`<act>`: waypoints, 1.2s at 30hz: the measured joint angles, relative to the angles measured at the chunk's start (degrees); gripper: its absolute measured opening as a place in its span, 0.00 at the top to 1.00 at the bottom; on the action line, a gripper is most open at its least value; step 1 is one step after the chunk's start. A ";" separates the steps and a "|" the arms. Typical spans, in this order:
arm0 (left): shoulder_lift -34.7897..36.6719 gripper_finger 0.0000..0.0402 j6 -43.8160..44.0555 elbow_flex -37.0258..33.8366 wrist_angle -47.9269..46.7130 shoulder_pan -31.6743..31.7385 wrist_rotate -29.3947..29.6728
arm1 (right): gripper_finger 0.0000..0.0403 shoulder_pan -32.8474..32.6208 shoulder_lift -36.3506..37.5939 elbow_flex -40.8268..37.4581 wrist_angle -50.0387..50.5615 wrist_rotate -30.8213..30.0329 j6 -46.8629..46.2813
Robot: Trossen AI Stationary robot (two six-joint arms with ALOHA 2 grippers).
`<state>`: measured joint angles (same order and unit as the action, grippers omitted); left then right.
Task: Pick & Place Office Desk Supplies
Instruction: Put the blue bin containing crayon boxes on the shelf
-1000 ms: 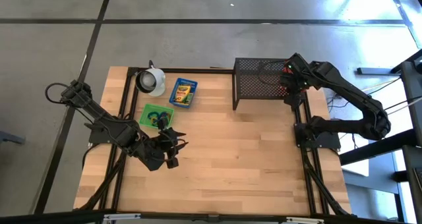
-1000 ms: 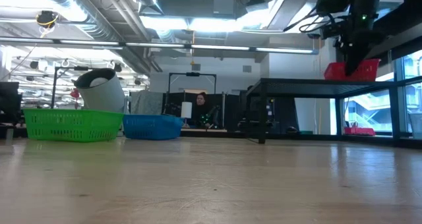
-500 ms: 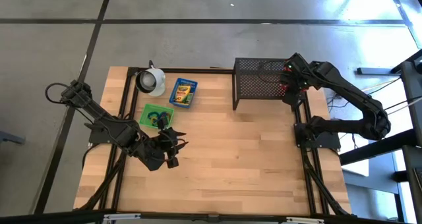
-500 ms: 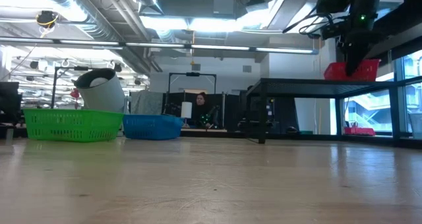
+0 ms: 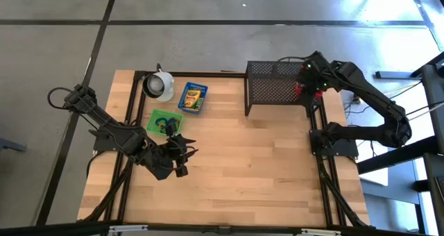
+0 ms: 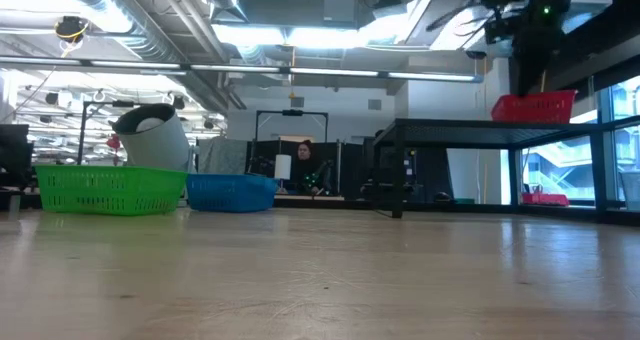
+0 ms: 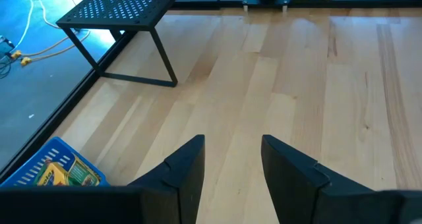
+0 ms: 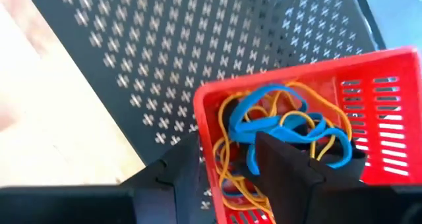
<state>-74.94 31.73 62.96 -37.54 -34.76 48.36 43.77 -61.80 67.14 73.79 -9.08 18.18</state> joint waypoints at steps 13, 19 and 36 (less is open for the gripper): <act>0.00 0.64 0.02 0.00 0.00 0.00 0.00 | 0.63 0.00 0.00 7.12 -2.84 2.68 -27.12; -0.17 0.64 0.02 0.00 0.00 0.00 2.10 | 0.63 -0.58 -0.78 7.12 -9.15 3.95 -34.27; -2.38 0.54 3.18 -0.02 -14.76 13.37 0.25 | 0.63 -23.27 -2.14 7.12 -21.63 -2.28 -35.62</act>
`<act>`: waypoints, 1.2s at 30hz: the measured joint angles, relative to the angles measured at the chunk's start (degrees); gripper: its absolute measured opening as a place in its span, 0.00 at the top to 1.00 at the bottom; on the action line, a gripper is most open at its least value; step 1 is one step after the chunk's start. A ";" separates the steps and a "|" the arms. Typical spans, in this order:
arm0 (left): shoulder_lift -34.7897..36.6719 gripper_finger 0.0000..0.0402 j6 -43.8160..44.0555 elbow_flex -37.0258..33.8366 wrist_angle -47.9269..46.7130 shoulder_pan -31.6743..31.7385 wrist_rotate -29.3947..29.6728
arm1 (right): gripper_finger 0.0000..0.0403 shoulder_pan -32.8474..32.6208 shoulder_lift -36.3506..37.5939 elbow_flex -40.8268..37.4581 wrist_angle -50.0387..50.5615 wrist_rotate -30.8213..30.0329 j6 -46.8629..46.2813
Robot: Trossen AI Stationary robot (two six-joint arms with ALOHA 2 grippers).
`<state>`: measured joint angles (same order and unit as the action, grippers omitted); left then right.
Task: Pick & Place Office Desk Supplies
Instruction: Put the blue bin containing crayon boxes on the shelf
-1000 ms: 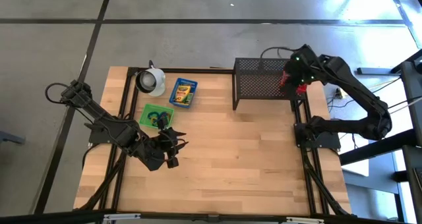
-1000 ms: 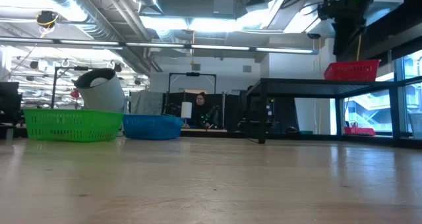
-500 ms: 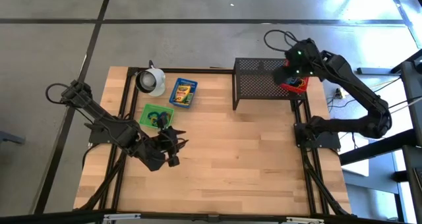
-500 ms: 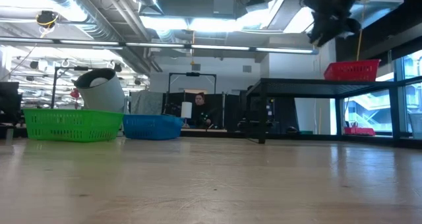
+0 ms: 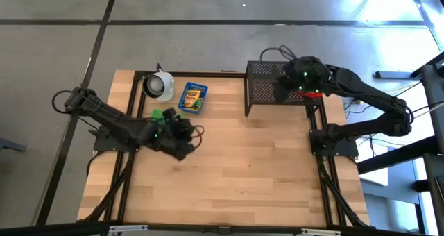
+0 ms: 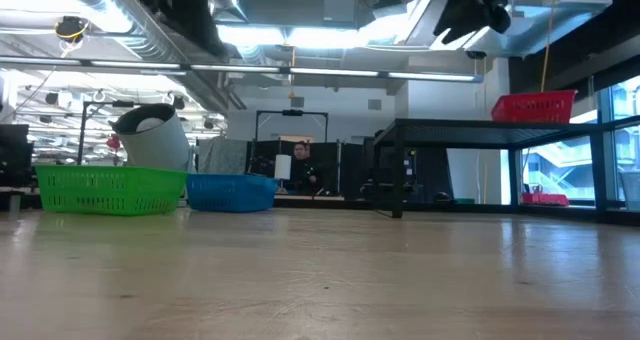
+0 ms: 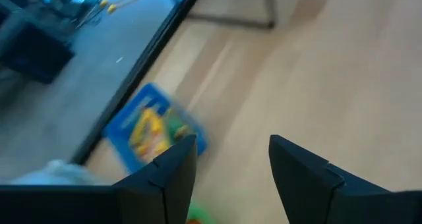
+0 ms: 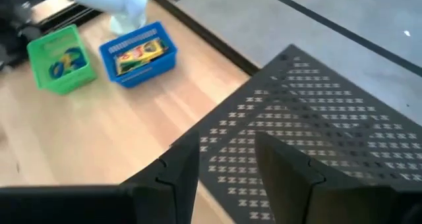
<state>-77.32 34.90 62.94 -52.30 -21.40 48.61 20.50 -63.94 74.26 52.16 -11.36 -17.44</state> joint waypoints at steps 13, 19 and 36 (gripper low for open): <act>-0.70 0.54 -36.49 -15.78 21.50 21.31 -16.26 | 0.63 -13.93 -4.14 0.00 0.16 -6.55 -3.14; -0.68 0.54 -43.34 -21.47 33.37 29.76 -21.23 | 0.63 -16.23 -5.83 0.00 0.14 -7.73 -3.13; -2.64 0.54 -47.24 -26.95 43.51 41.40 -37.73 | 0.63 -18.00 -7.52 0.00 0.13 -7.72 -2.70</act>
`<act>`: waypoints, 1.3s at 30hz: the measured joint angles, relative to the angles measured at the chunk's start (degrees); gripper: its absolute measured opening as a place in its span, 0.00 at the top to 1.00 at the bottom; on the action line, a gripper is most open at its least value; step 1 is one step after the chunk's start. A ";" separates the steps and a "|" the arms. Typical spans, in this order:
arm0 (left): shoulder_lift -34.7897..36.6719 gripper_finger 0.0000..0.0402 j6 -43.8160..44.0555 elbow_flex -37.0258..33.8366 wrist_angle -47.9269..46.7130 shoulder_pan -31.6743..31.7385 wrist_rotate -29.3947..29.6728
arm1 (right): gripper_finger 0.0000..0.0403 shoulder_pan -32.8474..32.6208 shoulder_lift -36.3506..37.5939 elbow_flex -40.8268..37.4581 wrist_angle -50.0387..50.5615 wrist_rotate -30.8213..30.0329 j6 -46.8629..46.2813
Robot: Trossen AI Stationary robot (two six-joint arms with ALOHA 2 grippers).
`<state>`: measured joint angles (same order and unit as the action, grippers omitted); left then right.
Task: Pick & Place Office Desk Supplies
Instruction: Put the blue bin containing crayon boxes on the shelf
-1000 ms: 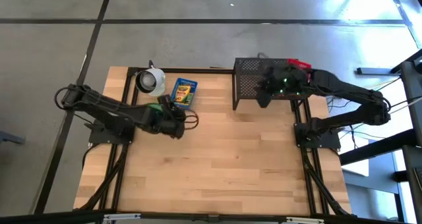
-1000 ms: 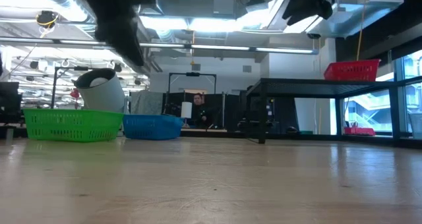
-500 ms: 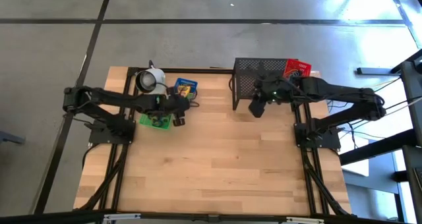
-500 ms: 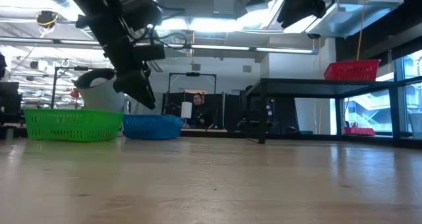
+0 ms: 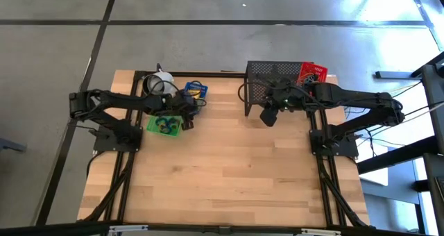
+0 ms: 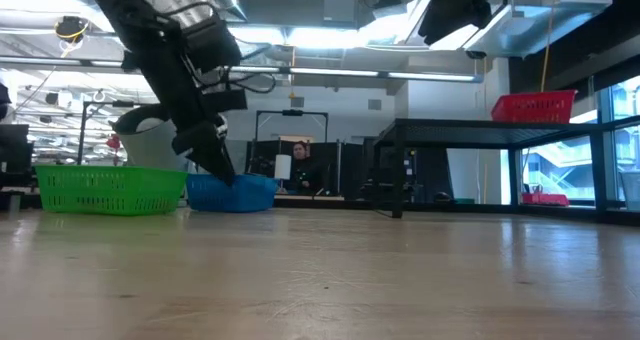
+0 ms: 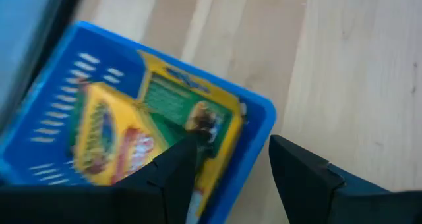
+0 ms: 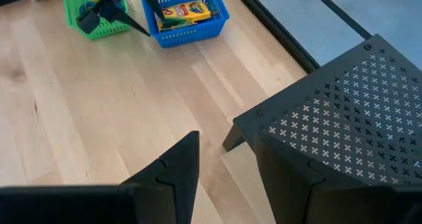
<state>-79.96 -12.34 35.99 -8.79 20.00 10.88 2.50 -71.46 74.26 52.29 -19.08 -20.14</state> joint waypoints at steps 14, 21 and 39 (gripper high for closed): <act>-6.28 0.83 -5.56 0.07 5.19 0.22 -1.50 | 0.63 0.00 0.00 -0.02 0.00 0.02 0.04; -6.43 0.99 -5.44 1.70 5.54 -0.55 -3.63 | 0.63 0.00 0.00 -0.02 0.00 0.18 0.04; -6.43 0.99 0.27 12.12 5.19 -25.06 -3.12 | 0.63 -2.94 0.00 -0.02 0.02 0.64 -0.47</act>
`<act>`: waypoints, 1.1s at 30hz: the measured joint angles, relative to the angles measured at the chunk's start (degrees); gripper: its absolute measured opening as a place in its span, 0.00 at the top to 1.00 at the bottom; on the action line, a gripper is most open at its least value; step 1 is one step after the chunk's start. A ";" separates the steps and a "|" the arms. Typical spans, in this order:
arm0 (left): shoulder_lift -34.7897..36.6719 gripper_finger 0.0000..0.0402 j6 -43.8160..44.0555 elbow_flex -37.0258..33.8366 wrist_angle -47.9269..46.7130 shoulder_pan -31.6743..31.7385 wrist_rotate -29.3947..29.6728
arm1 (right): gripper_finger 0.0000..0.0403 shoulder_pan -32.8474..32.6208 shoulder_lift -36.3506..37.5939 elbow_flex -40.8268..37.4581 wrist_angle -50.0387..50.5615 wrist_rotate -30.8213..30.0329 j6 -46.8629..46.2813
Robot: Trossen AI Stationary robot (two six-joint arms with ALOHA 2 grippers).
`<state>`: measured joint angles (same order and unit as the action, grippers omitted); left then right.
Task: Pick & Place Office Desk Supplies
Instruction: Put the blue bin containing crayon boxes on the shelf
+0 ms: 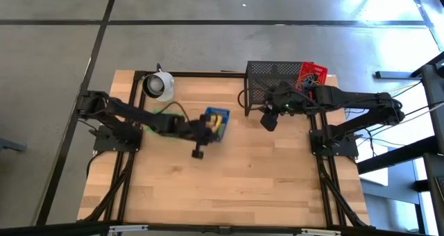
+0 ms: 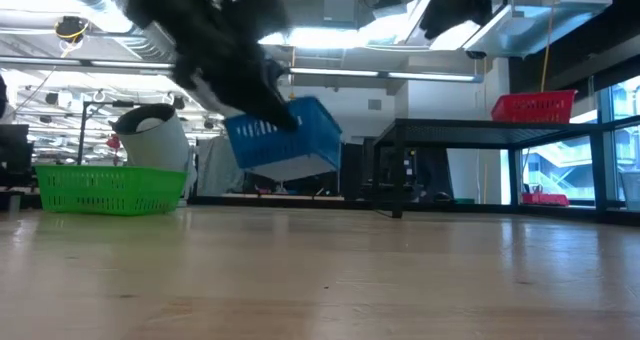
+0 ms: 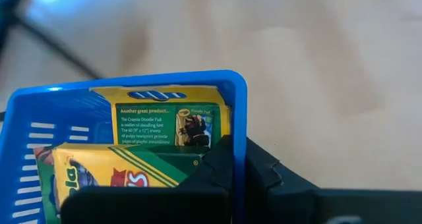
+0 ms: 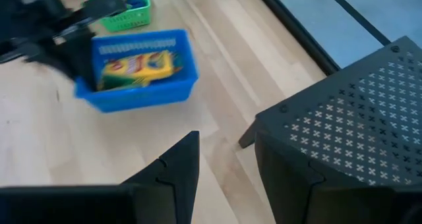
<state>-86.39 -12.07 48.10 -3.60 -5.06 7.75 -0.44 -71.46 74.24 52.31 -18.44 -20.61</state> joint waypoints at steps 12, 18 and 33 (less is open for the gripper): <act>-8.98 0.99 9.16 2.79 7.21 -13.34 5.63 | 0.63 -5.89 -0.02 -0.02 -0.42 -0.20 -4.01; -20.91 0.99 11.03 13.77 6.17 -12.08 9.75 | 0.63 -10.30 -0.02 -0.02 -0.46 -2.66 -7.83; -30.10 0.96 19.42 27.60 3.20 -9.40 13.28 | 0.63 -17.44 -0.04 -0.02 -0.46 -3.65 -12.25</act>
<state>-116.49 7.35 75.70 -0.40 -14.46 21.04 -17.88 -71.50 74.22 51.86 -22.09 -32.85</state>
